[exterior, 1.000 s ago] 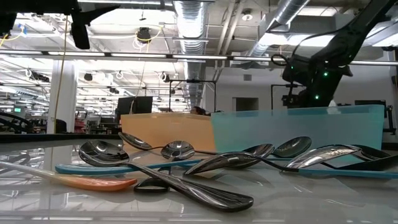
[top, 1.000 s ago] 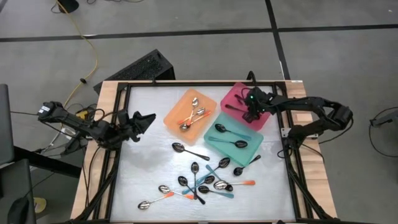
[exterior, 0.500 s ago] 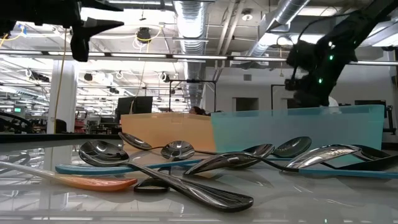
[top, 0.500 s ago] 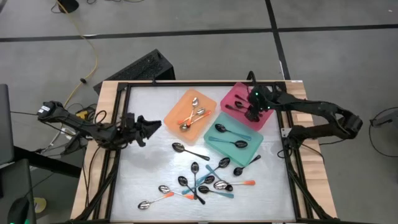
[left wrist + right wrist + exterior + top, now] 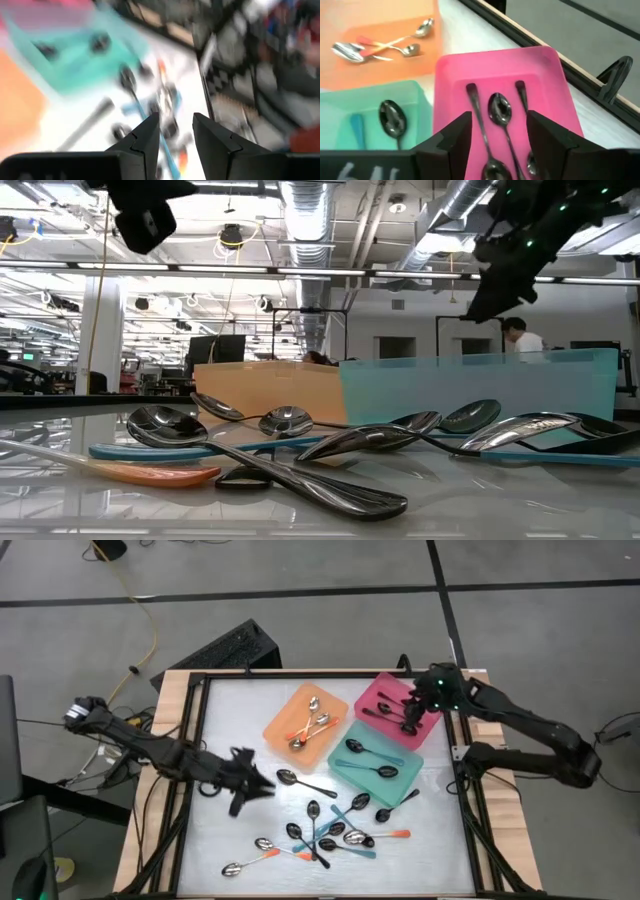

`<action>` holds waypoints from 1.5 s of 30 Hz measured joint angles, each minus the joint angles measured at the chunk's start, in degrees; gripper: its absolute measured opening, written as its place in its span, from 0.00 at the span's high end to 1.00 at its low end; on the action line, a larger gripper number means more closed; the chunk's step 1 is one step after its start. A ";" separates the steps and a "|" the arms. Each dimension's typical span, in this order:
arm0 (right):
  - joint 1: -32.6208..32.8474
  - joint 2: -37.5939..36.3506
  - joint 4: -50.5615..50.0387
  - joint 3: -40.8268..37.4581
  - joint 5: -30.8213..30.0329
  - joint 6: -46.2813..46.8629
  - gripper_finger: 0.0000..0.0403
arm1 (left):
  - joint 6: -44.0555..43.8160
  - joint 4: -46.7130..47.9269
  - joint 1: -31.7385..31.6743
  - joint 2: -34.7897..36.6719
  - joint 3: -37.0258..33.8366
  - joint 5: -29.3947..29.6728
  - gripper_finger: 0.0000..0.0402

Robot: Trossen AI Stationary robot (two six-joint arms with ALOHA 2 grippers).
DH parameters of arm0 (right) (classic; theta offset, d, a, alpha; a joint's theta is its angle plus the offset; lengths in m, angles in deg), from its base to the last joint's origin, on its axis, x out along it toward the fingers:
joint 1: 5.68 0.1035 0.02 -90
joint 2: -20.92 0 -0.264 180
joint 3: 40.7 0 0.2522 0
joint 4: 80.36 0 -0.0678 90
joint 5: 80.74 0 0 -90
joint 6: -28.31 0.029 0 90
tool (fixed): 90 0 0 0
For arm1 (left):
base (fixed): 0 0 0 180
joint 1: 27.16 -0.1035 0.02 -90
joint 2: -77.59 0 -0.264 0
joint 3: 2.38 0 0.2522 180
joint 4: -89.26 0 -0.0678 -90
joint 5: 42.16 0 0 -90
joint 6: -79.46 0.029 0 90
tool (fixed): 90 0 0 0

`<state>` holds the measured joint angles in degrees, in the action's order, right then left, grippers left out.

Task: Sort silverware by color (type)
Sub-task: Put the blue spoon into the blue bin

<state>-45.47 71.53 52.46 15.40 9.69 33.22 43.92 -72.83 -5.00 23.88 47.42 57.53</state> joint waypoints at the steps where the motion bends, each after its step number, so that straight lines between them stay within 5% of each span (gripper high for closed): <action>1: 0.35 -0.90 -0.47 -0.02 0.00 0.48 0.51 | -0.13 2.44 1.02 -1.73 1.73 -1.51 0.74; 7: 2.39 -4.14 -3.67 -0.02 -0.04 3.03 0.52 | -0.83 7.36 8.53 -12.02 9.09 -4.92 0.74; 16: 7.53 -4.15 -5.37 -0.02 -0.07 5.30 0.52 | -11.63 8.27 14.07 -23.68 10.19 -3.22 0.74; 28: 12.94 -4.13 -5.10 -0.02 -0.14 5.28 0.52 | -19.27 5.96 16.36 -29.89 12.76 -2.23 0.74; 39: 18.44 -4.13 -5.15 -0.02 -0.26 5.18 0.52 | -7.84 17.58 7.15 -29.88 23.20 12.29 0.74; 45: 24.79 -4.13 -5.17 -0.02 3.73 0.81 0.52 | -3.62 7.96 -0.67 -29.91 23.72 8.73 0.74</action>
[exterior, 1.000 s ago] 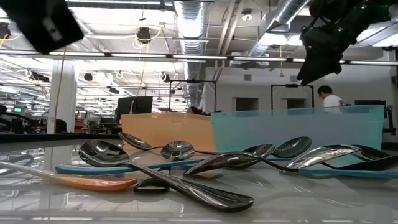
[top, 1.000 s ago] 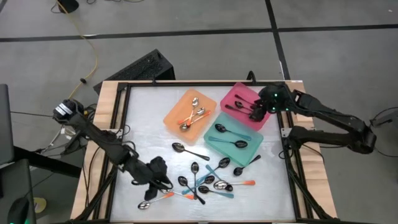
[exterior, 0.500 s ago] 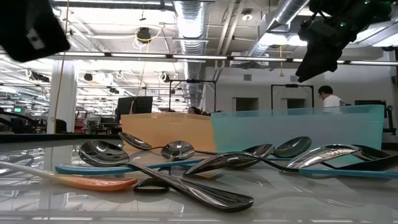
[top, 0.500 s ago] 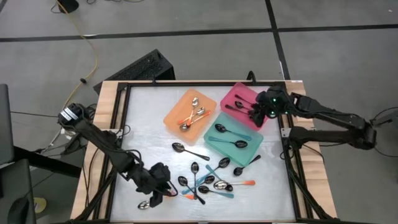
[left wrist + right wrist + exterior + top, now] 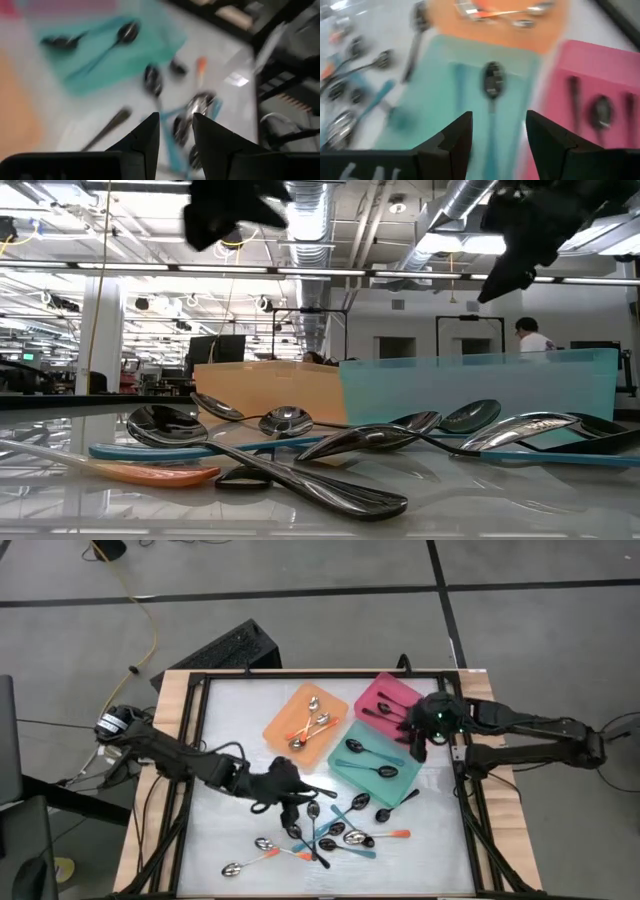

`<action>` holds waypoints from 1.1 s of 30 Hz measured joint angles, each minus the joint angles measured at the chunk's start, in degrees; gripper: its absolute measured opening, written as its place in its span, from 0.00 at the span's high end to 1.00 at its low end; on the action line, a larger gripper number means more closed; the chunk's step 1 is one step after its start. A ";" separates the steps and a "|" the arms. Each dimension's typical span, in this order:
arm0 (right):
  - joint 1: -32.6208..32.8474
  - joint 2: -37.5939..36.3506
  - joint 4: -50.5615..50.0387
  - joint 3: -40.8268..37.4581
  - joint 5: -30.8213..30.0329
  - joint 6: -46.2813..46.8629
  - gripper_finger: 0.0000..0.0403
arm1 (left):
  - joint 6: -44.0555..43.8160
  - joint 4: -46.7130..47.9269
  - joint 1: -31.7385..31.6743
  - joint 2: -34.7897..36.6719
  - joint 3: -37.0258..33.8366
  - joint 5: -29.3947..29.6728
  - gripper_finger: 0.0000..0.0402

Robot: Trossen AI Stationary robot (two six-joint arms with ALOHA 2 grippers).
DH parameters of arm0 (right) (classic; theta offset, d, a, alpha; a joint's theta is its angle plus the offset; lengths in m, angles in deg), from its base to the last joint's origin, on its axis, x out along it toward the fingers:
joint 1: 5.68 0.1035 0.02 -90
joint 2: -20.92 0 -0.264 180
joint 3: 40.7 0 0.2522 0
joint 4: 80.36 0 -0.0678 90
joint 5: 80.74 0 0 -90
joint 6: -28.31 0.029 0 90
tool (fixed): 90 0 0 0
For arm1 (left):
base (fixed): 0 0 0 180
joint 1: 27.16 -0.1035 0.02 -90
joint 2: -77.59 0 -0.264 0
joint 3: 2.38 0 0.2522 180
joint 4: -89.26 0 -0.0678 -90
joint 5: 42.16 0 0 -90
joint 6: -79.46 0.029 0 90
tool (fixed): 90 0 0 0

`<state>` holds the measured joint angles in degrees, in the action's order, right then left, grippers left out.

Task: Sort silverware by color (type)
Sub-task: Put the blue spoon into the blue bin

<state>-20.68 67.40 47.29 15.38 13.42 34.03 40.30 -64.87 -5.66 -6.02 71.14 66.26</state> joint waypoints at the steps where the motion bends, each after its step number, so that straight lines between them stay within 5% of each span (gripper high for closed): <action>1: 1.67 0.00 0.00 0.00 0.28 -0.05 0.52 | 1.46 -2.65 -0.51 0.00 0.00 -0.91 0.74; 6: 11.89 0.00 -1.24 0.00 0.33 4.00 0.52 | 5.71 -11.78 -1.23 0.40 0.04 -3.51 0.74; 12: 26.43 0.94 -0.89 -0.42 -3.43 15.04 0.52 | 6.03 -10.20 -0.67 0.34 0.04 -7.14 0.74; 19: 41.19 5.98 -0.43 -0.72 -14.26 32.52 0.52 | 7.68 -6.22 -0.50 0.13 0.02 -1.33 0.74; 25: 48.49 12.19 6.61 -0.68 -20.96 42.64 0.52 | 9.95 -7.12 -0.50 0.13 0.02 5.38 0.74; 33: 53.24 19.58 12.38 -0.66 -21.46 51.65 0.52 | 8.06 -8.74 -0.09 -1.66 0.02 7.56 0.74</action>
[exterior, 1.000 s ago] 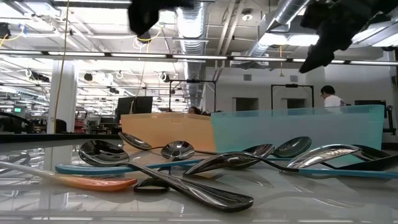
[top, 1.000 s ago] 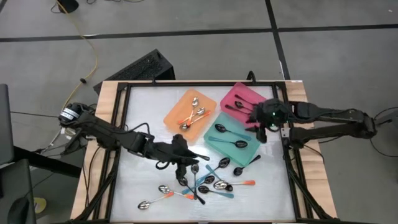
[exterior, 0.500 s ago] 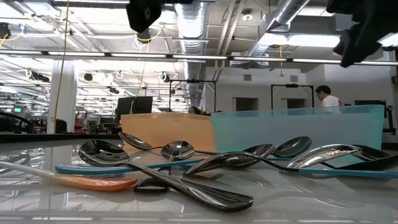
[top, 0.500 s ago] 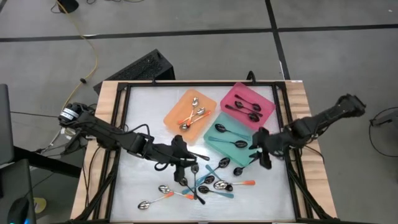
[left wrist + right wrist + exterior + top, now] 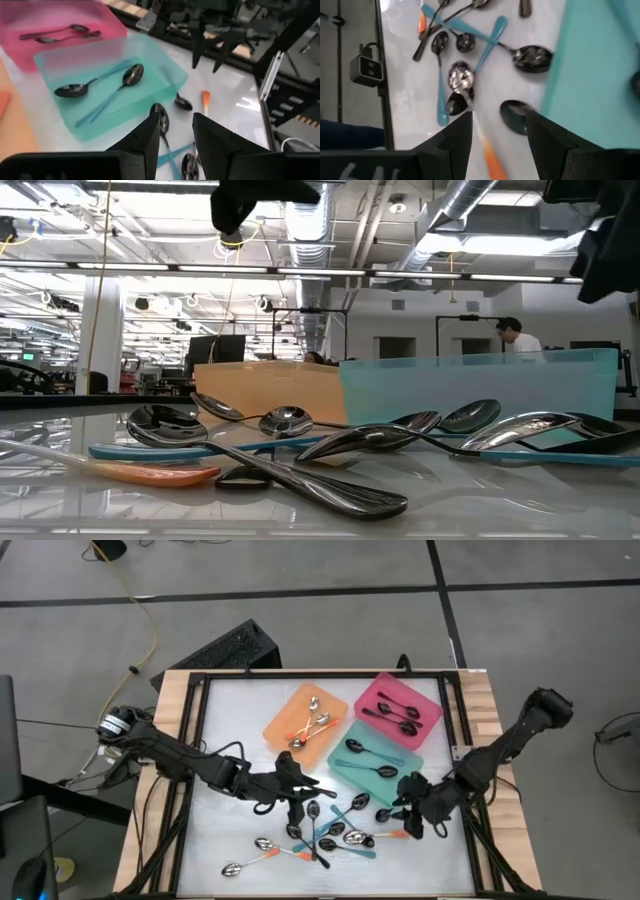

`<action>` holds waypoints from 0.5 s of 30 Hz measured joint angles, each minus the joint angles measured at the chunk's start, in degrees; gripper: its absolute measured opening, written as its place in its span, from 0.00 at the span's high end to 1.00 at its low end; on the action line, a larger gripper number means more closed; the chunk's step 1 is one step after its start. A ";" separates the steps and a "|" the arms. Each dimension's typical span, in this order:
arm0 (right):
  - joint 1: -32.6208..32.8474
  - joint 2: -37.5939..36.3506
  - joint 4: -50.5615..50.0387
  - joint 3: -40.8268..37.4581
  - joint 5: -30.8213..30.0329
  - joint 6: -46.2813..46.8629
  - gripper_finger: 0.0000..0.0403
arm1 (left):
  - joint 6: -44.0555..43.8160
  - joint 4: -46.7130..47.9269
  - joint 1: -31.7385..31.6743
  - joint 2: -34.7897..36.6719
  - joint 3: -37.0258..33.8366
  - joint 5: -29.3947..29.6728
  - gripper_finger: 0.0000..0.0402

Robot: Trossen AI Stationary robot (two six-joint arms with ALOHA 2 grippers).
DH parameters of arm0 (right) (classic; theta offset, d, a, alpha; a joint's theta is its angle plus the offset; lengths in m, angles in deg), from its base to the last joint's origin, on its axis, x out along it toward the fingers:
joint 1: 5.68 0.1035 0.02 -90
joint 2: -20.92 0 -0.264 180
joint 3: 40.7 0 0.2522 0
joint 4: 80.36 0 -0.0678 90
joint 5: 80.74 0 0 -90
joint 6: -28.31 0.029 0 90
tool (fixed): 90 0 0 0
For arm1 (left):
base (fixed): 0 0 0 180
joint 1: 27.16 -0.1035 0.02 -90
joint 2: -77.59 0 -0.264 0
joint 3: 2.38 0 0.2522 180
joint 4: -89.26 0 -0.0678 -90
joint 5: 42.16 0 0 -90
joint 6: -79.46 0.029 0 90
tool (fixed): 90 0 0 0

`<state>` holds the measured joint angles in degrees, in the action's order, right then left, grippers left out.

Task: Sort silverware by color (type)
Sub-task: Put the blue spoon into the blue bin

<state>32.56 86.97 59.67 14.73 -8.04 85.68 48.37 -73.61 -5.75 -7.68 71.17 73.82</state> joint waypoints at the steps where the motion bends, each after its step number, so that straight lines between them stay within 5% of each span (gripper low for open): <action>1: 0.49 0.66 0.67 0.00 0.00 0.74 0.52 | -0.06 -0.57 0.15 -0.93 0.06 -0.18 0.74; 15: 6.93 2.52 2.51 0.00 -0.44 9.12 0.52 | -2.42 5.63 0.51 -20.57 15.53 1.28 0.74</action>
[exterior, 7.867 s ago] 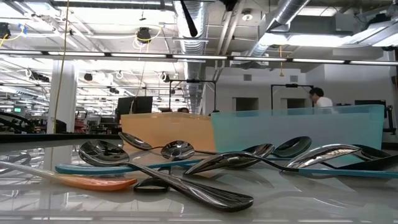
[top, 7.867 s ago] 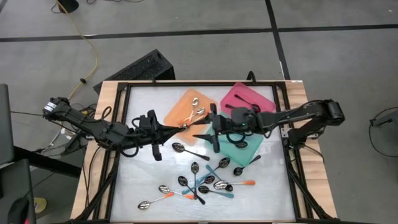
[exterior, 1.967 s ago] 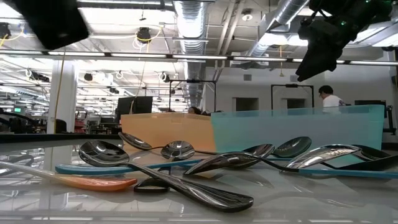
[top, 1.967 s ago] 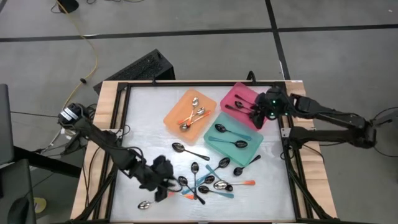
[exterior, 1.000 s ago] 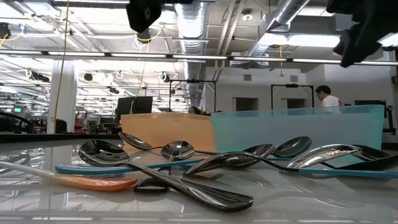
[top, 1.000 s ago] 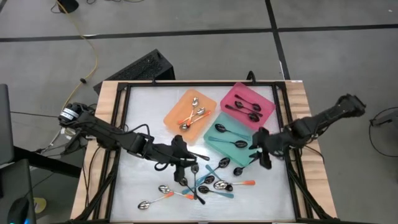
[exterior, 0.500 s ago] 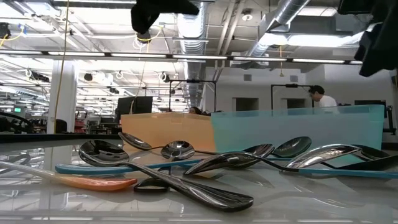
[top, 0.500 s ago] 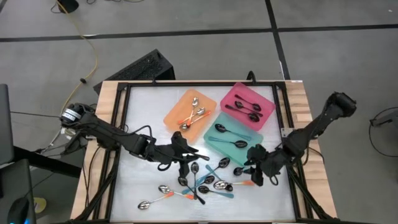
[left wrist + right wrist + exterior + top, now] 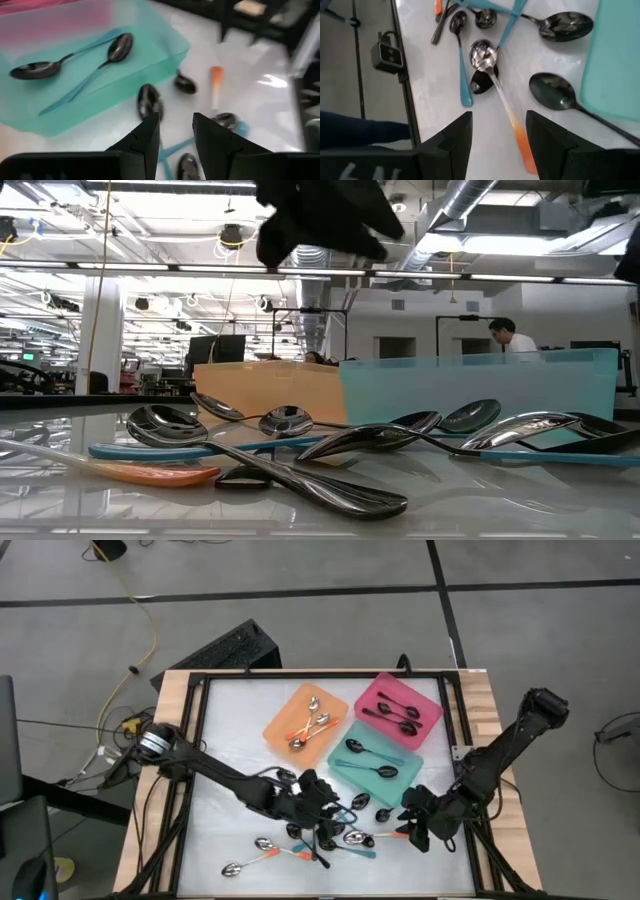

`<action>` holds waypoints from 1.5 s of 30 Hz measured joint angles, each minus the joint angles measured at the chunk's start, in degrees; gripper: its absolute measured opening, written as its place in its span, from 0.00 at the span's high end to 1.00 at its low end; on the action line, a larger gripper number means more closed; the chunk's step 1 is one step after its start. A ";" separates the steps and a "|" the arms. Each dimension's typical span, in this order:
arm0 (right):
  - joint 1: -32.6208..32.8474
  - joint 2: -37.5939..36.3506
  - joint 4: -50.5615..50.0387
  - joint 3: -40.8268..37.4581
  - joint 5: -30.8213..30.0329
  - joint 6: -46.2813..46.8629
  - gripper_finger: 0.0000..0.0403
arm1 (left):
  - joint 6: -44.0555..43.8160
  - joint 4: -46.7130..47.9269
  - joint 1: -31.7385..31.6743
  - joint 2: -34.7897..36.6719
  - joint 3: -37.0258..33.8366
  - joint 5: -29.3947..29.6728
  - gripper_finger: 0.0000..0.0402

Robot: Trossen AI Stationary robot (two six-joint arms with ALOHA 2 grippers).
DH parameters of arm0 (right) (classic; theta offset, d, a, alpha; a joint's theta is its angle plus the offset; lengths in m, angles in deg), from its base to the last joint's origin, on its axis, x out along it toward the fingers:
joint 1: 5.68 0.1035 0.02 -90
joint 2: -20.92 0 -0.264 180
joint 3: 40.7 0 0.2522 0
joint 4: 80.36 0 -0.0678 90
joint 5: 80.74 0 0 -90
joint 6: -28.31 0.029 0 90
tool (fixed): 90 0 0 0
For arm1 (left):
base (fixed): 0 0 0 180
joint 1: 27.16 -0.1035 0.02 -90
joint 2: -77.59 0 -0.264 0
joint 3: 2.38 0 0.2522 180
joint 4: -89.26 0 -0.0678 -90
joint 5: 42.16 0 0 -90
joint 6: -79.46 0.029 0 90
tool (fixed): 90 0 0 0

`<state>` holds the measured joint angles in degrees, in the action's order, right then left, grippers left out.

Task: Sort silverware by color (type)
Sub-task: Put the blue spoon into the blue bin

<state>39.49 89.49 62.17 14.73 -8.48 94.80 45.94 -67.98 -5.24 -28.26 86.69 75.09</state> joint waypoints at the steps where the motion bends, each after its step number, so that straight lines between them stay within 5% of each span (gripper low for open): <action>1: 0.40 0.00 -0.06 0.00 -0.03 -0.39 0.52 | -0.37 1.26 0.03 -1.26 1.30 1.44 0.74; 6: 1.53 0.00 -0.48 0.00 -2.27 -1.64 0.52 | -1.12 1.49 -0.16 -7.20 5.75 6.22 0.74; 22: 4.74 0.00 0.47 0.04 -6.43 -2.42 0.52 | -6.07 -3.18 -0.16 -21.42 9.33 1.84 0.74; 28: 4.75 0.00 1.65 0.04 -6.43 -2.07 0.52 | -7.14 0.26 -0.46 -21.74 9.37 4.80 0.74; 39: 4.72 0.00 2.91 0.04 -6.43 -2.52 0.52 | -5.32 3.42 -3.50 -21.68 9.35 0.19 0.75; 45: 4.72 0.00 2.89 0.04 -6.41 -2.55 0.52 | -5.23 5.38 -3.55 -21.61 9.43 -0.88 0.91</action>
<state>44.21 89.49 65.06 14.77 -14.88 92.24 40.72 -62.60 -8.79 -49.87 96.13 74.21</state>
